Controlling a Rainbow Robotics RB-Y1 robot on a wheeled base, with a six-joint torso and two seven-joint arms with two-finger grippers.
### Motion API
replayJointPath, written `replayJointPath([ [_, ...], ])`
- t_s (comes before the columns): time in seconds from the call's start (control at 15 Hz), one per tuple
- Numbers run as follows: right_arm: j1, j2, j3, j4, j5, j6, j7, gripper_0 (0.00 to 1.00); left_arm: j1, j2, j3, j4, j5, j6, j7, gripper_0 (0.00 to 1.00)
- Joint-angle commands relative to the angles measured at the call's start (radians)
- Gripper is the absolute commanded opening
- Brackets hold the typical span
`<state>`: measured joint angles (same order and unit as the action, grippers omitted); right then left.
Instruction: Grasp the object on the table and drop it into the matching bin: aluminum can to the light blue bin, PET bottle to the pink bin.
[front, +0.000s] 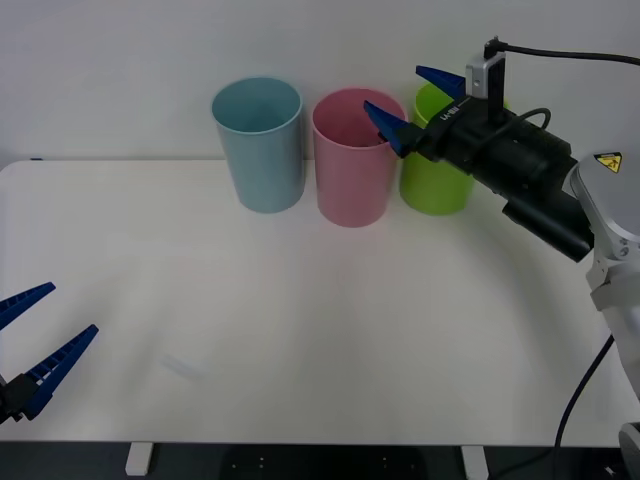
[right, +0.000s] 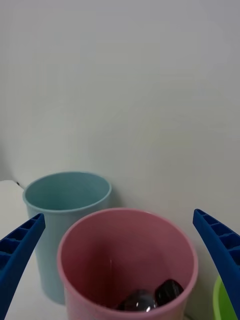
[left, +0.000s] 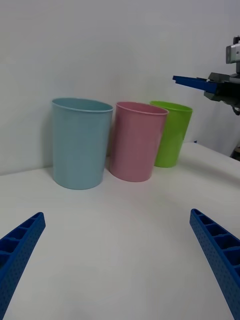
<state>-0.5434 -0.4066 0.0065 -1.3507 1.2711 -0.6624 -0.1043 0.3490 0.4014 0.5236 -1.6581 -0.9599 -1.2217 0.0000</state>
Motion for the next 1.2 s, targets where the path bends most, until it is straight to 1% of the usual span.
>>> replayJointPath([
  [0.07,0.096,-0.035,-0.042,-0.079,-0.027,-0.083,0.018,1.0,0.0,0.0,0.0,0.0,0.0,0.0,0.0,1.0],
  [0.33,0.218,-0.049,-0.134,-0.14,-0.027,-0.217,0.06,1.0,0.0,0.0,0.0,0.0,0.0,0.0,0.0,1.0],
  [0.4,0.243,-0.052,-0.157,-0.15,-0.027,-0.243,0.08,1.0,0.0,0.0,0.0,0.0,0.0,0.0,0.0,1.0],
  [0.47,0.275,-0.052,-0.186,-0.151,-0.027,-0.27,0.135,1.0,0.0,0.0,0.0,0.0,0.0,0.0,0.0,1.0],
  [0.67,0.347,-0.061,-0.229,-0.153,-0.027,-0.295,0.21,1.0,0.0,0.0,0.0,0.0,0.0,0.0,0.0,1.0],
  [0.87,0.415,-0.072,-0.266,-0.153,-0.027,-0.322,0.224,1.0,0.0,0.0,0.0,0.0,0.0,0.0,0.0,1.0],
  [1.13,0.474,-0.072,-0.349,-0.153,-0.027,-0.441,0.216,1.0,0.0,0.0,0.0,0.0,0.0,0.0,0.0,1.0],
  [1.2,0.497,-0.072,-0.369,-0.153,-0.044,-0.471,0.207,1.0,0.0,0.0,0.0,0.0,0.0,0.0,0.0,1.0],
])
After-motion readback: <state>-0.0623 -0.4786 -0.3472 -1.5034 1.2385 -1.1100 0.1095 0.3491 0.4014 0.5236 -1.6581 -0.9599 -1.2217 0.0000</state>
